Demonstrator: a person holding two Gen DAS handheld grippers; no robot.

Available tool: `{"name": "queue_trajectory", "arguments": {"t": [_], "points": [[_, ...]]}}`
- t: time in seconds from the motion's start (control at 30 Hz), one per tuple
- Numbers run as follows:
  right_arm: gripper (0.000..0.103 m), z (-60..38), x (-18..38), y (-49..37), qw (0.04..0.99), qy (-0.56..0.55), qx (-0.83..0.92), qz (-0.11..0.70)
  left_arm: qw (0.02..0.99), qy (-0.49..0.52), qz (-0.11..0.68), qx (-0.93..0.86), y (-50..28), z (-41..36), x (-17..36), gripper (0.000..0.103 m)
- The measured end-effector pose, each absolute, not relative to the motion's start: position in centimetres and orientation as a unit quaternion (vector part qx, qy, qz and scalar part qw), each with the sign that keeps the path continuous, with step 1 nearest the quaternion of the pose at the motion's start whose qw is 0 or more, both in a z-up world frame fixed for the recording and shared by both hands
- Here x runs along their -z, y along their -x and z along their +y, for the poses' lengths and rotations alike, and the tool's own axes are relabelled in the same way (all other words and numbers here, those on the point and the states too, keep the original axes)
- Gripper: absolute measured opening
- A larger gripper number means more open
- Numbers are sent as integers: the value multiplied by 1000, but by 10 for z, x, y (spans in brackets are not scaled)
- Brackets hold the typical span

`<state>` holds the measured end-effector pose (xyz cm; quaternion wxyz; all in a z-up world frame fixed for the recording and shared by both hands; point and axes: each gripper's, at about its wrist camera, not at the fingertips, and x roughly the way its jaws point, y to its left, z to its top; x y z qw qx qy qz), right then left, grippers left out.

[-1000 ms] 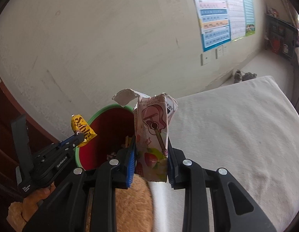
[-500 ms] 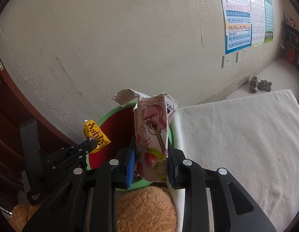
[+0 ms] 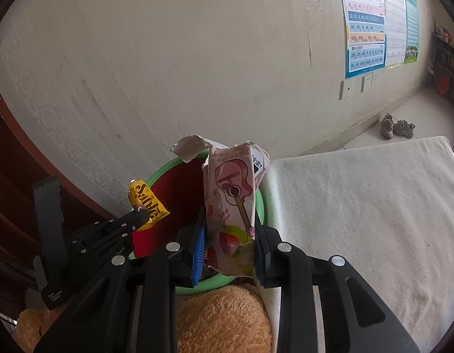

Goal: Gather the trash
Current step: 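Lower both items into the green bin and open both tools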

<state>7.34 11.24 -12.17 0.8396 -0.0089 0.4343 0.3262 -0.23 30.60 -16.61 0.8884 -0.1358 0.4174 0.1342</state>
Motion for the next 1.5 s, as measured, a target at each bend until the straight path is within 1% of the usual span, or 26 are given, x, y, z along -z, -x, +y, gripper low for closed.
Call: {"name": "queue_trajectory", "arguments": {"t": [0.7,0.73,0.8,0.93,1.0,1.2,1.37,1.5], "points": [[27,121,127,-77,837,18,-329,438,883,142,425,-137,-3,310,175,10],[27,121,127,-78,836,18,-330,438,883,142,425,-138,-3,310,175,11],[27,121,128,-77,836,18,-330,438,883,144,425,-140,-3,311,175,18],[27,121,129,-78,835,19,-330,440,883,143,423,-142,-5,311,173,23],[27,121,129,-78,835,20,-330,440,884,146,420,-143,-4,313,172,28],[27,126,131,-79,832,24,-333,443,888,148,409,-150,1,315,166,28],[27,137,131,-80,829,36,-342,440,893,154,385,-175,12,325,156,28],[31,145,132,-82,826,40,-348,441,898,148,370,-189,17,328,144,28]]}}
